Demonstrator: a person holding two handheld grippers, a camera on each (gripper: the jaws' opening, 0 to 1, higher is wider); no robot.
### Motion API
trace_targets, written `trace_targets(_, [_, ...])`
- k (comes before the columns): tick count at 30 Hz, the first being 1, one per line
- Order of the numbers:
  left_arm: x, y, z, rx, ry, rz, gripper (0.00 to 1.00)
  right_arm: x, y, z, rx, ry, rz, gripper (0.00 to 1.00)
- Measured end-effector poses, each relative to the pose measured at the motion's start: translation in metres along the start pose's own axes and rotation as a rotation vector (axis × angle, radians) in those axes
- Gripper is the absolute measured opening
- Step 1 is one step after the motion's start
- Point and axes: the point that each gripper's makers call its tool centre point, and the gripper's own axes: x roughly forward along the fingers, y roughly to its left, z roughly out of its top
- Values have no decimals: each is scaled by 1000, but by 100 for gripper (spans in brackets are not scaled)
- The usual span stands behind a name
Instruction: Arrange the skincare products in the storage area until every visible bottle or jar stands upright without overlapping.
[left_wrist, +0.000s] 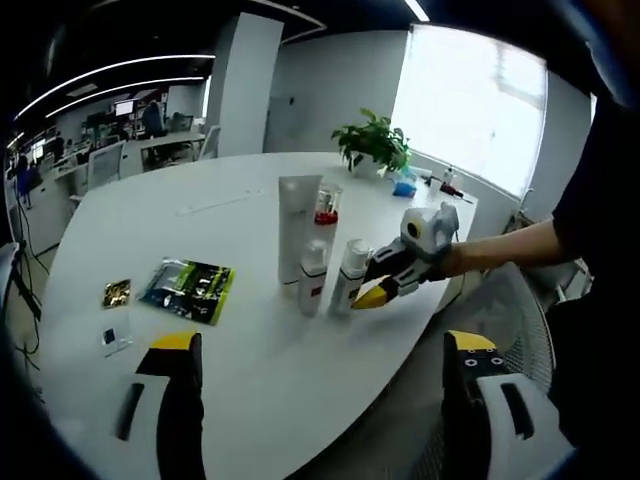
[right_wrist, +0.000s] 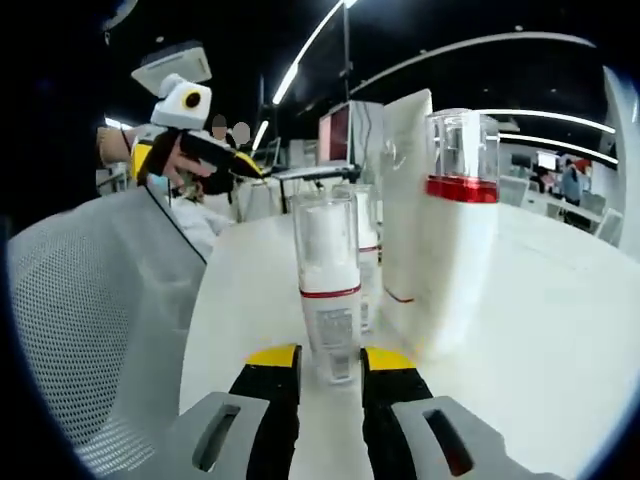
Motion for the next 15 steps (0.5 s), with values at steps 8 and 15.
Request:
trace_targets(8, [1,3,-3,-13,6,3,92,3,-5,-1,-10,11,-11,11])
trace_targets(15, [1,4,-4,-18,7,5,91,6,-11,0,-24,20,-1,11])
